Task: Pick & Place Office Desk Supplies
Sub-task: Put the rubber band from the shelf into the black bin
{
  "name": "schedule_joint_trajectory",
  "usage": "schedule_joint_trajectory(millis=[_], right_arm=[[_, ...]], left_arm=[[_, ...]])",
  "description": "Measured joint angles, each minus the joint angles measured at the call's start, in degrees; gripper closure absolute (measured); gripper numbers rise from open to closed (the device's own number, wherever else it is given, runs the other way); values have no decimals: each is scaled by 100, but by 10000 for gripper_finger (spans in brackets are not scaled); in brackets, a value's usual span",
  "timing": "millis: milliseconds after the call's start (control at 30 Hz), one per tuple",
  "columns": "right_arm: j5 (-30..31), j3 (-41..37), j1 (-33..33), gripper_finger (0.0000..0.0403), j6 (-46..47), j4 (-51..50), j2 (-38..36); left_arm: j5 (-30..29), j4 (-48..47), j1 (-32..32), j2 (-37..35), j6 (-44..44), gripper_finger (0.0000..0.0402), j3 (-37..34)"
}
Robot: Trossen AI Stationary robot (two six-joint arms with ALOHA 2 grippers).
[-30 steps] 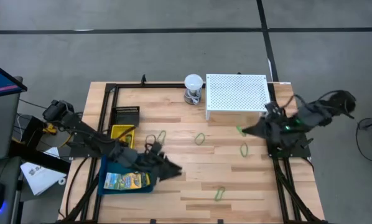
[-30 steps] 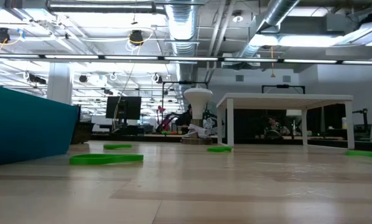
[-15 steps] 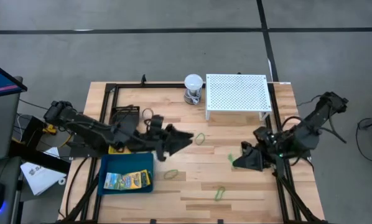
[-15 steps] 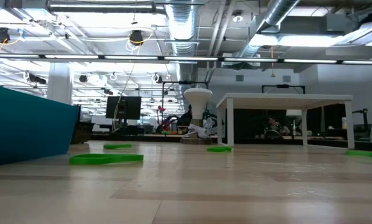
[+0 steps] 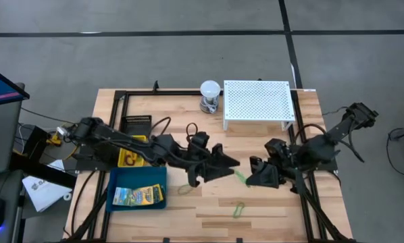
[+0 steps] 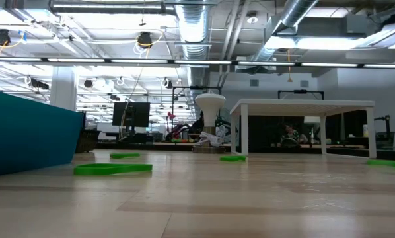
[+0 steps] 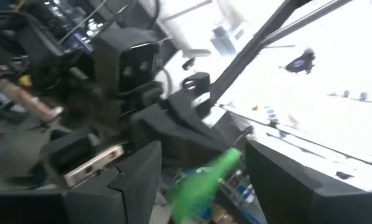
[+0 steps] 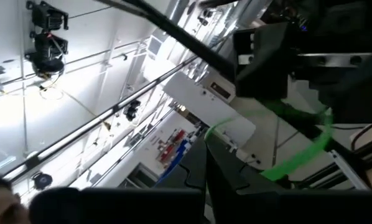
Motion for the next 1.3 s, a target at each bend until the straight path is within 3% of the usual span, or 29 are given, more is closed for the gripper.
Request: schedule_joint_trajectory(millis=[800, 1300], right_arm=[[-141, -2, -222, 403, 21, -197, -6], [-142, -2, -280, 403, 21, -184, -6]], left_arm=[[46, 63, -188, 29, -16, 182, 0], [466, 52, -237, 20, 16, 330, 0]])
